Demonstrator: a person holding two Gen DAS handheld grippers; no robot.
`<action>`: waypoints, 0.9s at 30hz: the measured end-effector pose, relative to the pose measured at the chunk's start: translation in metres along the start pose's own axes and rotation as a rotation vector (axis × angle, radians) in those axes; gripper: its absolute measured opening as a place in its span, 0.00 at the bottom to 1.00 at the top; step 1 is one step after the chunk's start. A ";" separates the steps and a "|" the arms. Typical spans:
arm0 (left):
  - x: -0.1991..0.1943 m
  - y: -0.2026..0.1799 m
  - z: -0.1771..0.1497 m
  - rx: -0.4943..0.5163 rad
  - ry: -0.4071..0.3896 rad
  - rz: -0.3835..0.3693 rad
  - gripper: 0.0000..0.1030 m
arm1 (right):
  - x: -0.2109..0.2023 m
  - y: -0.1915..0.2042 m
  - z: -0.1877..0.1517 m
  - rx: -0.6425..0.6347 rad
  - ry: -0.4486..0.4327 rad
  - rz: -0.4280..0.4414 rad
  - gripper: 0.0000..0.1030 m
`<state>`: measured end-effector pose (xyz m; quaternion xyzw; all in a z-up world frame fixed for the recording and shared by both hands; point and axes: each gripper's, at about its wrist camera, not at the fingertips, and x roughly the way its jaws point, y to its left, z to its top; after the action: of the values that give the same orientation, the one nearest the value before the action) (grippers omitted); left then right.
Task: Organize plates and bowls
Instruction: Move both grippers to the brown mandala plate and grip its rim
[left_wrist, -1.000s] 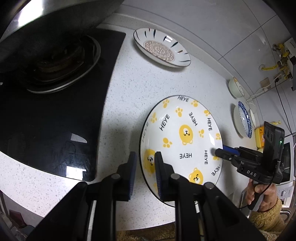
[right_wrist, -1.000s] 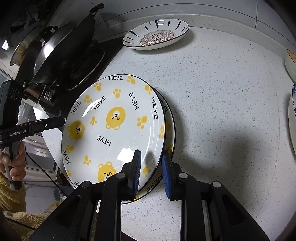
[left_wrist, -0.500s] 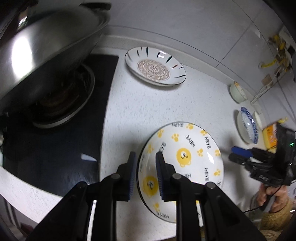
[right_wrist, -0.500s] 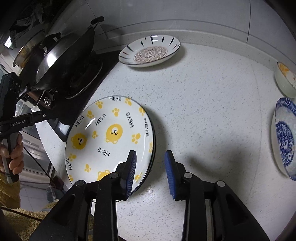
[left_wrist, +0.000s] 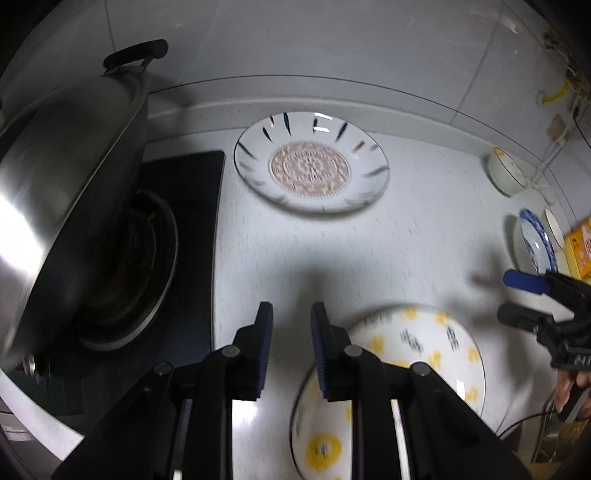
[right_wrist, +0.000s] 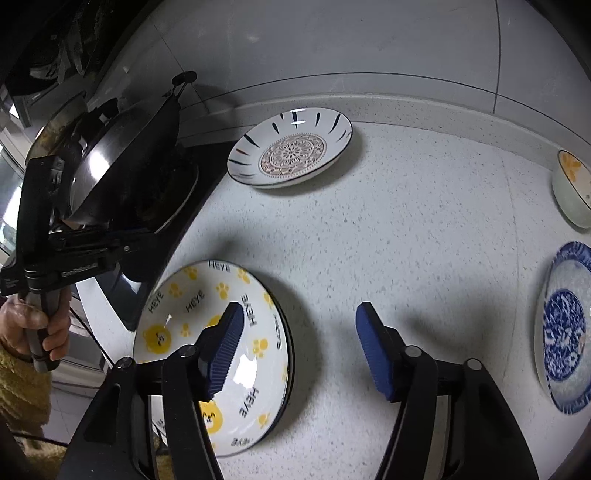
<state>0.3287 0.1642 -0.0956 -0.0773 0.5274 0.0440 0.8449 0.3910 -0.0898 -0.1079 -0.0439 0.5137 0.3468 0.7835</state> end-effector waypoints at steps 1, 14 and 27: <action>0.008 0.003 0.012 -0.008 0.011 0.001 0.19 | 0.004 -0.002 0.006 0.005 -0.003 0.013 0.60; 0.082 0.010 0.116 -0.085 0.047 0.095 0.19 | 0.056 -0.025 0.090 0.032 -0.010 0.061 0.62; 0.122 0.013 0.157 -0.075 0.061 0.165 0.19 | 0.120 -0.049 0.147 0.070 0.050 0.057 0.62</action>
<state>0.5192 0.2037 -0.1389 -0.0663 0.5556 0.1309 0.8184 0.5615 -0.0045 -0.1528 -0.0106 0.5458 0.3498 0.7613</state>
